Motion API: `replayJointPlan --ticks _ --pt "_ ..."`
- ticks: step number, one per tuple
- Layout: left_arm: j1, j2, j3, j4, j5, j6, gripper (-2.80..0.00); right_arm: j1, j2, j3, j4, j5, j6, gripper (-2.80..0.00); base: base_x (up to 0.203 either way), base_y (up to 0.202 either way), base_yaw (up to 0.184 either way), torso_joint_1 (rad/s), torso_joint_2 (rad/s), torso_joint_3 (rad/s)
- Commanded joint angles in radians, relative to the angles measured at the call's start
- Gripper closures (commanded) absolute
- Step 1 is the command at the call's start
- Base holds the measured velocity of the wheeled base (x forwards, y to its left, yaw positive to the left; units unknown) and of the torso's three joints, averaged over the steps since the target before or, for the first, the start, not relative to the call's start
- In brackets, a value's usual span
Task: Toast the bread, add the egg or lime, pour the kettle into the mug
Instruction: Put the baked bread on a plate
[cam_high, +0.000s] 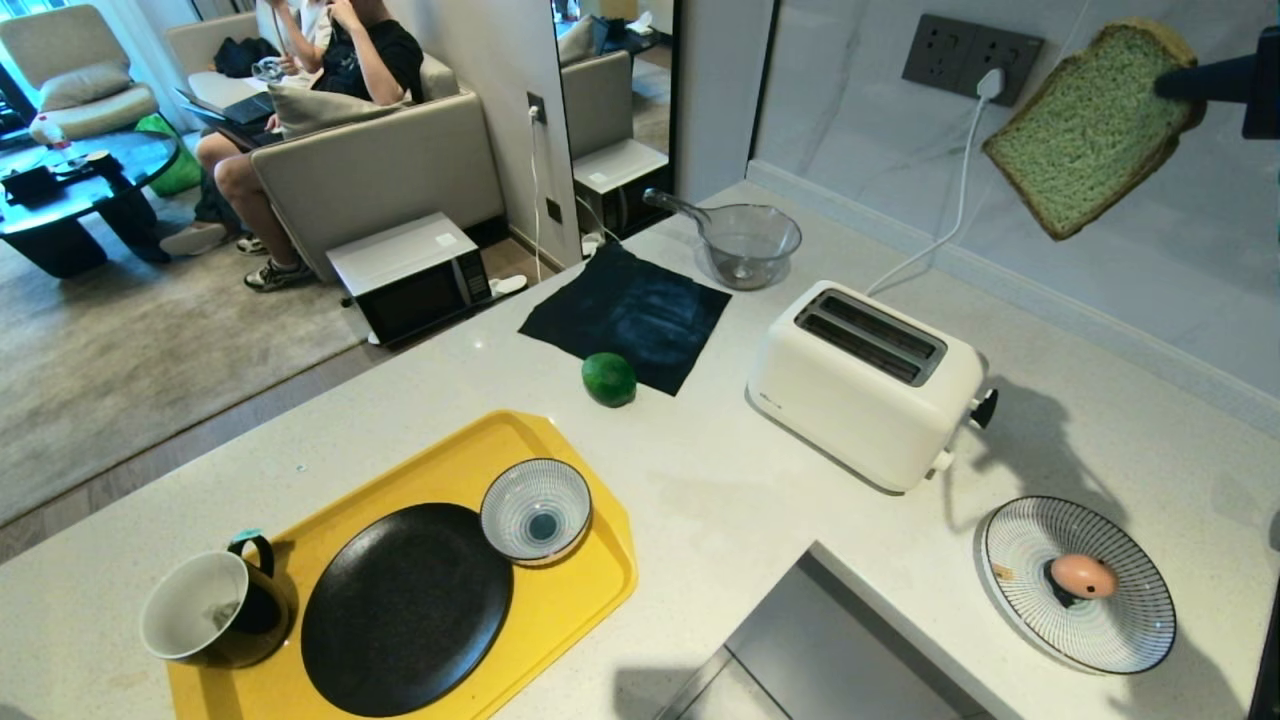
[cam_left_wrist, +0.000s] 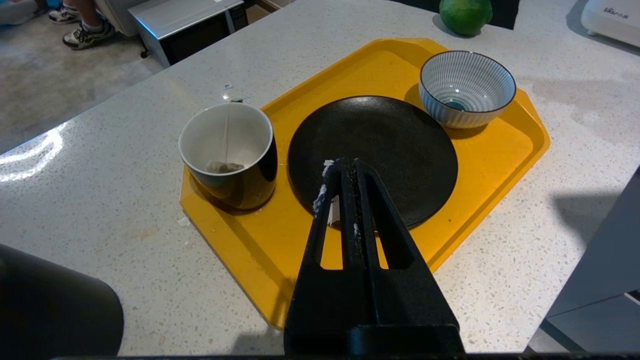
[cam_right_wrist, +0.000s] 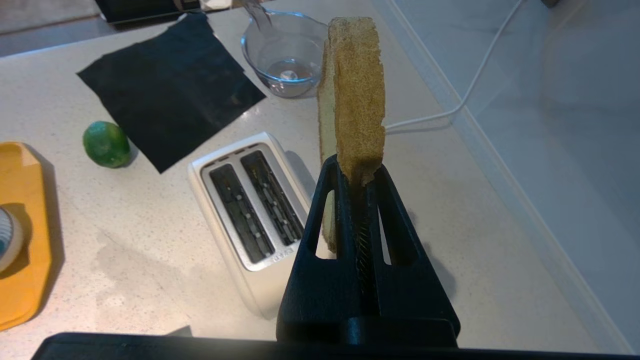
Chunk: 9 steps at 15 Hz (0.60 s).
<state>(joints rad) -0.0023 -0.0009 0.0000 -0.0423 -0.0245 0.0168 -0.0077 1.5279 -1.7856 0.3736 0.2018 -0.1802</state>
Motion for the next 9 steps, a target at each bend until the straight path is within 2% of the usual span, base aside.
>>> replayJointPlan --ticks 1,5,9 --pt "-0.001 -0.001 0.017 -0.001 0.0 0.0 0.0 0.0 -0.001 0.014 0.002 -0.018 -0.004 0.0 0.0 0.0 0.0 0.0 0.0 0.0" --pt "-0.001 -0.001 0.017 -0.001 0.0 0.0 0.0 -0.028 -0.019 0.053 0.002 -0.059 -0.009 0.0 0.0 0.0 0.0 0.0 0.0 0.0" --pt "-0.001 -0.001 0.017 -0.001 0.0 0.0 0.0 -0.064 -0.066 0.08 0.003 -0.064 -0.074 0.0 0.0 0.0 0.0 0.0 0.0 0.0"
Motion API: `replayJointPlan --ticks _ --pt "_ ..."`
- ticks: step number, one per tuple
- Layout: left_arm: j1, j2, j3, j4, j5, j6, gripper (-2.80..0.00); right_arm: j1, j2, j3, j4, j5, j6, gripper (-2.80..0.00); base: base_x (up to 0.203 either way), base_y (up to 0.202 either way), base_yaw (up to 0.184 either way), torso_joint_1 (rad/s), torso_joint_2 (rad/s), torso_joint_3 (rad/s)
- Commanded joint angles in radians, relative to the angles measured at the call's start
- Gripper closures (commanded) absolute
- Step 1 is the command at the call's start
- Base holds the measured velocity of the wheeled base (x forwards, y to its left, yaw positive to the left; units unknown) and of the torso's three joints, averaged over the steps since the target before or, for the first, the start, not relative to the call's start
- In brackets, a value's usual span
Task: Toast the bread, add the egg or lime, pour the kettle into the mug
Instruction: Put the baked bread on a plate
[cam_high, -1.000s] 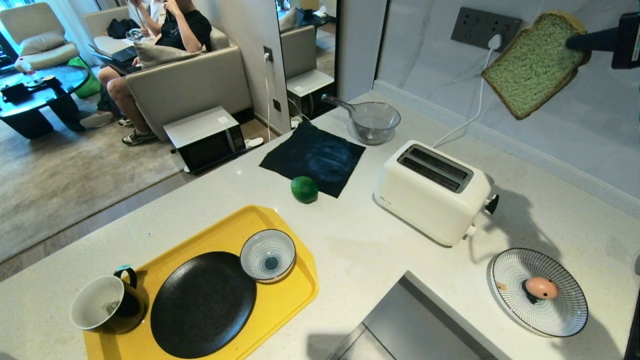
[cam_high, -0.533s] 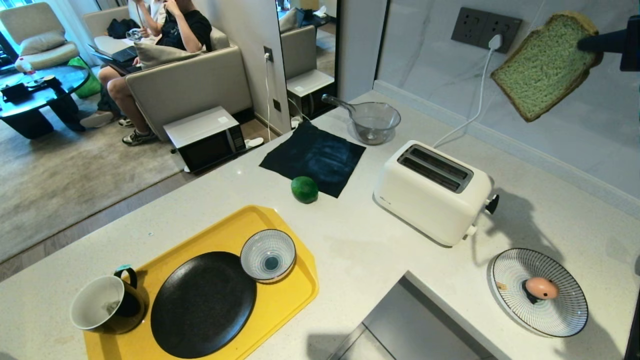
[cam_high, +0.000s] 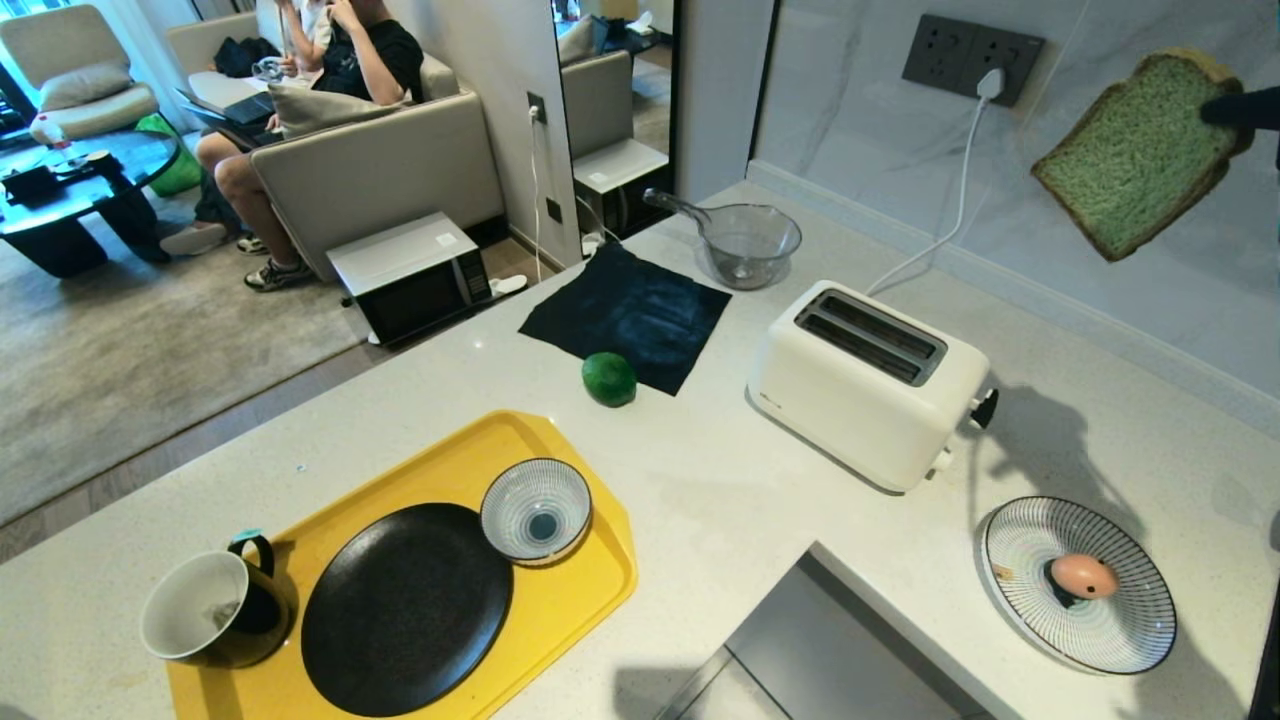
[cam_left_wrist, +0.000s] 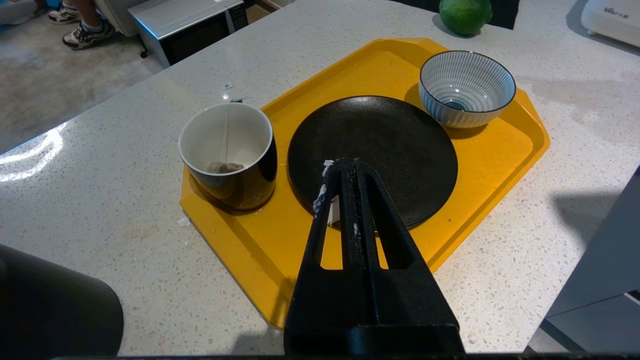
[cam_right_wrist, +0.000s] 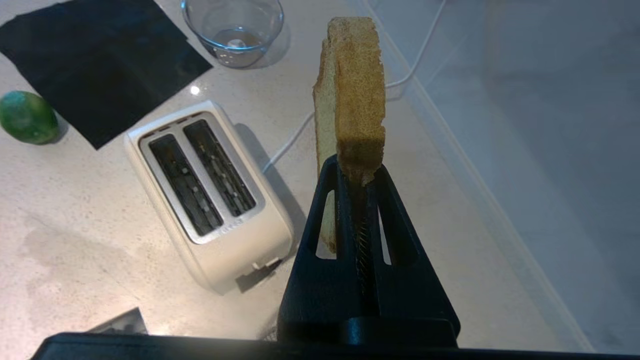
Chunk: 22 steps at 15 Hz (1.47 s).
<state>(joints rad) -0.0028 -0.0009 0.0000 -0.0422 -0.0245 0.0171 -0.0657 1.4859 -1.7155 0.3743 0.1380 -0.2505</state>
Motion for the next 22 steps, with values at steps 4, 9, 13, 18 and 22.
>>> replayJointPlan --ticks 4,9,13,18,22 --pt "0.0 -0.001 0.017 -0.001 0.0 0.0 0.0 0.036 -0.135 0.095 0.005 -0.01 -0.043 0.0 0.0 0.0 0.0 0.0 0.0 0.0" --pt "0.0 -0.001 0.017 -0.001 0.0 0.0 0.0 0.095 -0.153 0.102 0.002 -0.009 -0.053 0.0 0.0 0.0 0.0 0.0 0.0 0.0" --pt "0.0 -0.001 0.017 -0.001 0.0 0.0 0.0 0.095 -0.147 0.106 -0.006 -0.014 -0.053 0.0 0.0 0.0 0.0 0.0 0.0 0.0" --pt "0.001 -0.001 0.017 -0.001 0.0 0.0 0.0 0.096 -0.147 0.122 -0.006 -0.014 -0.053 0.0 0.0 0.0 0.0 0.0 0.0 0.0" --pt "0.0 -0.001 0.017 -0.001 0.0 0.0 0.0 0.095 -0.146 0.122 -0.008 -0.014 -0.053 0.0 0.0 0.0 0.0 0.0 0.0 0.0"
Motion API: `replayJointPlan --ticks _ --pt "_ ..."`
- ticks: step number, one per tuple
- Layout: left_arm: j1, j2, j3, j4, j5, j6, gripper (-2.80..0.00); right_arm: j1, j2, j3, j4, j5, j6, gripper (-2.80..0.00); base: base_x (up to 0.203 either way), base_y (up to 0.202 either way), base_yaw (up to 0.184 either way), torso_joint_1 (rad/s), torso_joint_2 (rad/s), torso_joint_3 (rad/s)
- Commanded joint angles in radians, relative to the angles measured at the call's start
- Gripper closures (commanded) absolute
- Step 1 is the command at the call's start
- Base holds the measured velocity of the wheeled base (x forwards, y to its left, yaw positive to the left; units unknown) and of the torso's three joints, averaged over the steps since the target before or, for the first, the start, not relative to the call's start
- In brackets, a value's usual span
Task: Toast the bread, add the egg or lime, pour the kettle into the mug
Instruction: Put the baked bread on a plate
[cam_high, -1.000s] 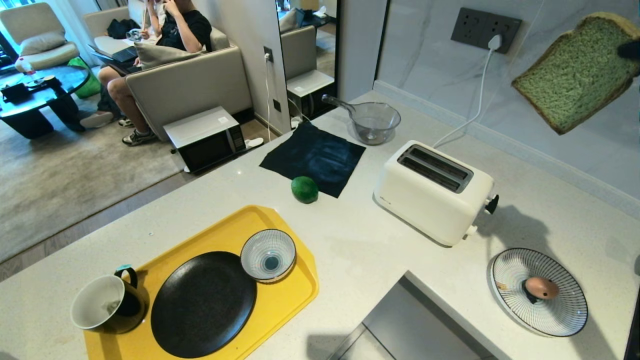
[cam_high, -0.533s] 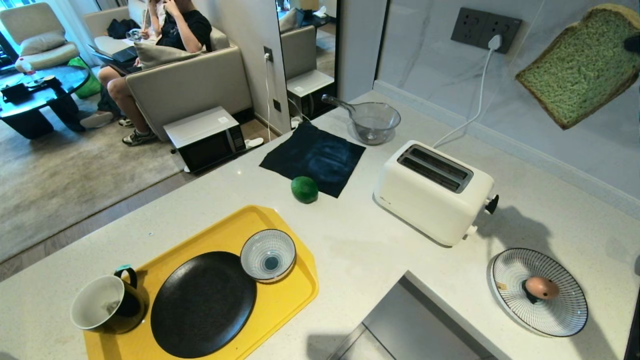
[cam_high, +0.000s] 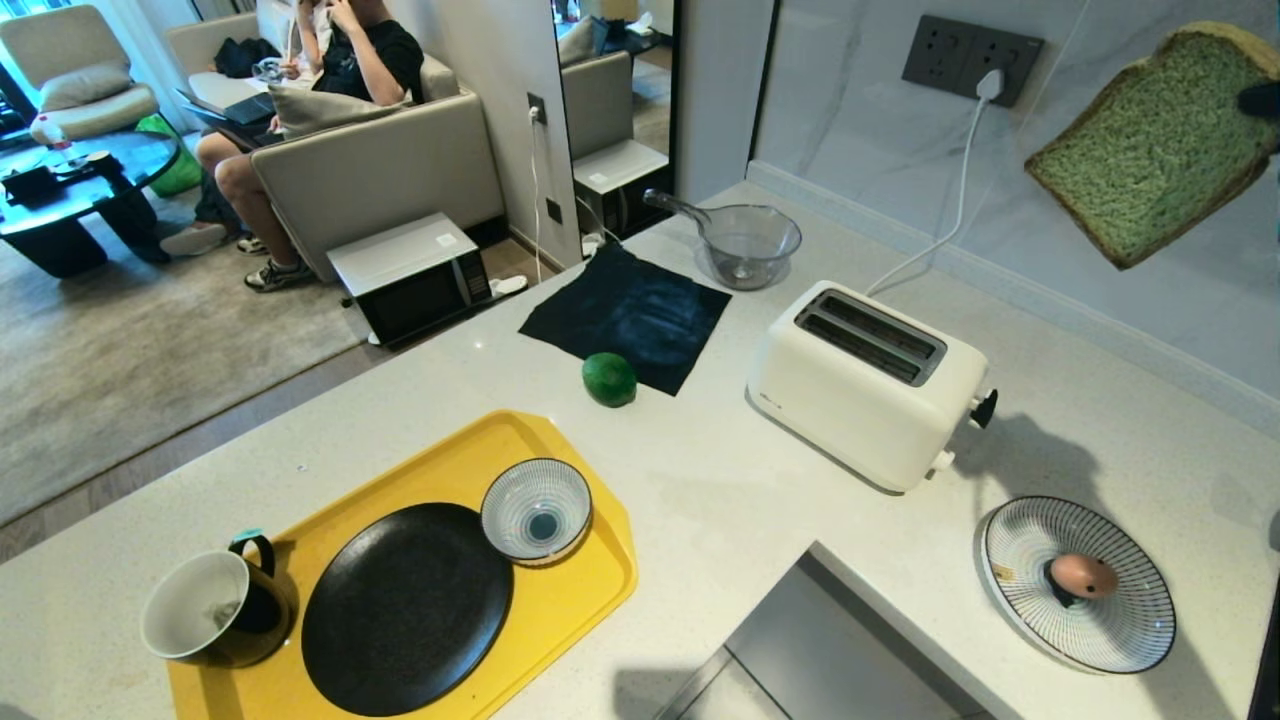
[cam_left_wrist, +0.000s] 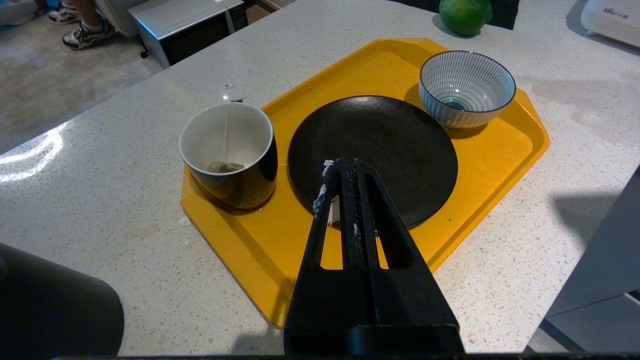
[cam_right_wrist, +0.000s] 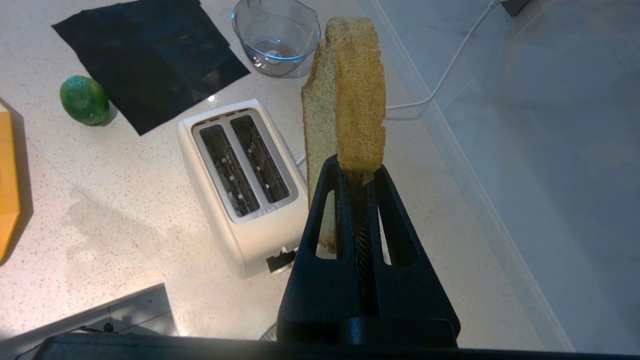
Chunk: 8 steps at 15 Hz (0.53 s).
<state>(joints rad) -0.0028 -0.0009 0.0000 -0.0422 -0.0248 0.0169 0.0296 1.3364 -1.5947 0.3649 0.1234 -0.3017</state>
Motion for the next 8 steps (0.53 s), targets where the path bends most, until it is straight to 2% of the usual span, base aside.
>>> replayJointPlan --ticks 1,8 --pt "0.0 -0.001 0.017 -0.001 0.0 0.0 0.0 0.0 0.003 0.002 0.003 0.001 -0.002 0.0 0.0 0.0 0.0 0.0 0.0 0.0" --pt "0.0 -0.001 0.017 -0.001 0.0 0.0 0.0 0.0 -0.002 0.004 0.003 -0.001 -0.002 0.0 0.0 0.0 0.0 0.0 0.0 0.0"
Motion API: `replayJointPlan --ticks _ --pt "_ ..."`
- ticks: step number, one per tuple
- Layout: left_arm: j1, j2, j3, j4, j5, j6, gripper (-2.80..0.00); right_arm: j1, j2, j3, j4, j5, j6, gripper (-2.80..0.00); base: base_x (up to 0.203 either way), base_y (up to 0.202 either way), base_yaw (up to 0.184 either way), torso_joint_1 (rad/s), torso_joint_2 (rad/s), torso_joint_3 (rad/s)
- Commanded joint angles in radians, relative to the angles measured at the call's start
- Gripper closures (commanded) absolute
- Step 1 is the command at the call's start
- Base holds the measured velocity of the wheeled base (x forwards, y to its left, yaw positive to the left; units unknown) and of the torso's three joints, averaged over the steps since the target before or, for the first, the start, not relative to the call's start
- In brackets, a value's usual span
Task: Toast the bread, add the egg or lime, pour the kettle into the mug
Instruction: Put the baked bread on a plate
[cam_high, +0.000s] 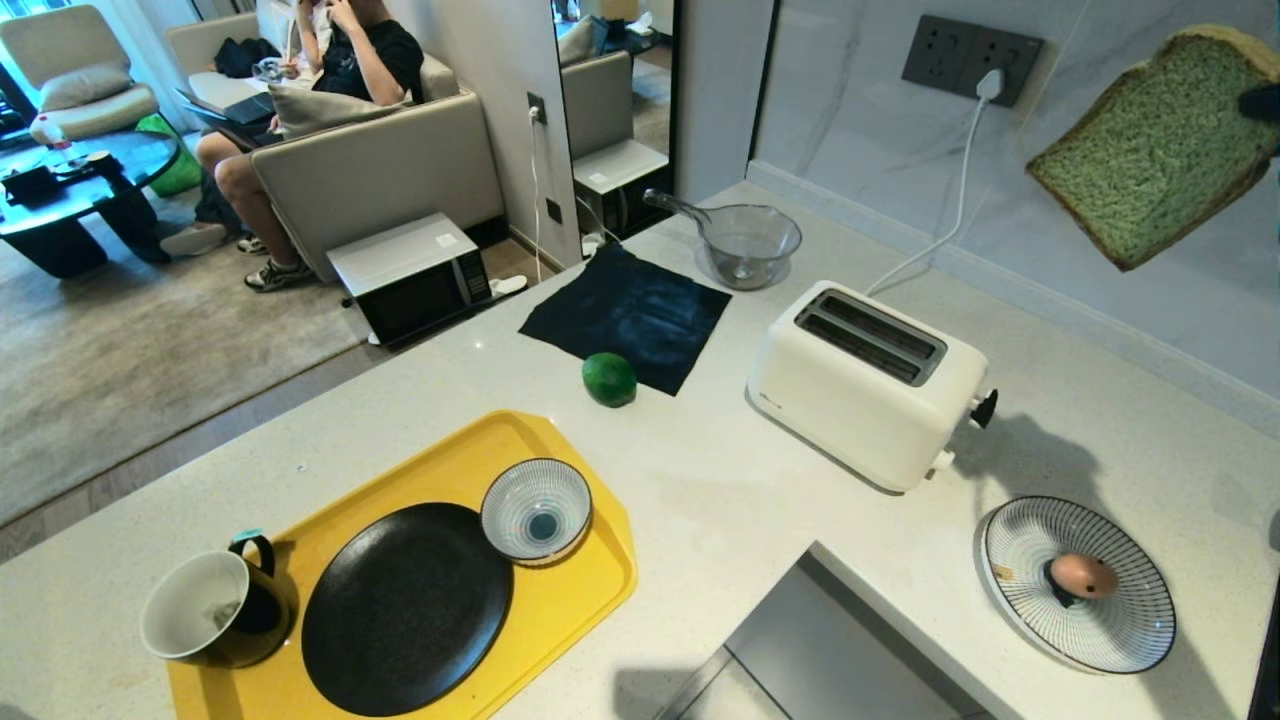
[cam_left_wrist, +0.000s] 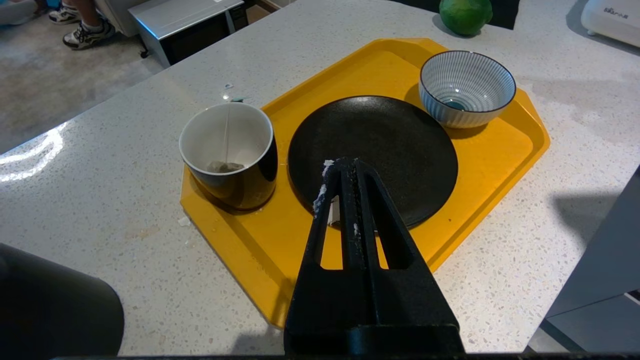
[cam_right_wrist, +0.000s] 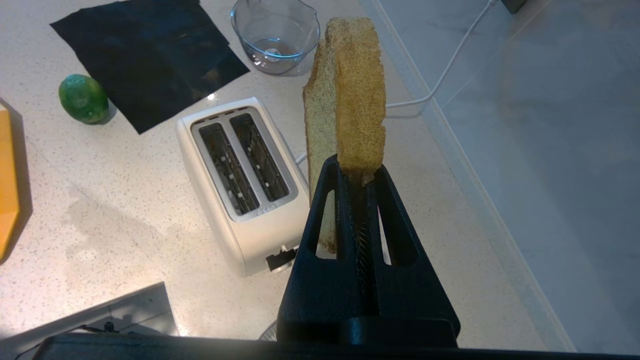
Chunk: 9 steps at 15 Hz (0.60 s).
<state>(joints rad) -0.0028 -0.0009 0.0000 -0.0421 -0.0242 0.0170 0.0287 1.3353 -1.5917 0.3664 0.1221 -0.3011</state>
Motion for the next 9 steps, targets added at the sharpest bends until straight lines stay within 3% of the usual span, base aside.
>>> replayJointPlan --ticks 1,5,9 --pt "0.001 -0.001 0.017 -0.001 0.0 0.0 0.0 0.0 -0.001 0.001 0.002 0.002 -0.001 0.0 0.0 0.0 0.0 0.0 0.0 0.0" --pt "0.0 -0.001 0.017 -0.001 0.0 0.0 0.0 0.0 -0.004 0.001 0.002 0.001 -0.001 0.0 0.0 0.0 0.0 0.0 0.0 0.0" --pt "0.001 -0.001 0.017 -0.001 0.0 0.0 0.0 0.0 -0.01 0.002 0.002 0.001 -0.001 0.0 0.001 -0.006 0.141 0.001 0.0 0.002"
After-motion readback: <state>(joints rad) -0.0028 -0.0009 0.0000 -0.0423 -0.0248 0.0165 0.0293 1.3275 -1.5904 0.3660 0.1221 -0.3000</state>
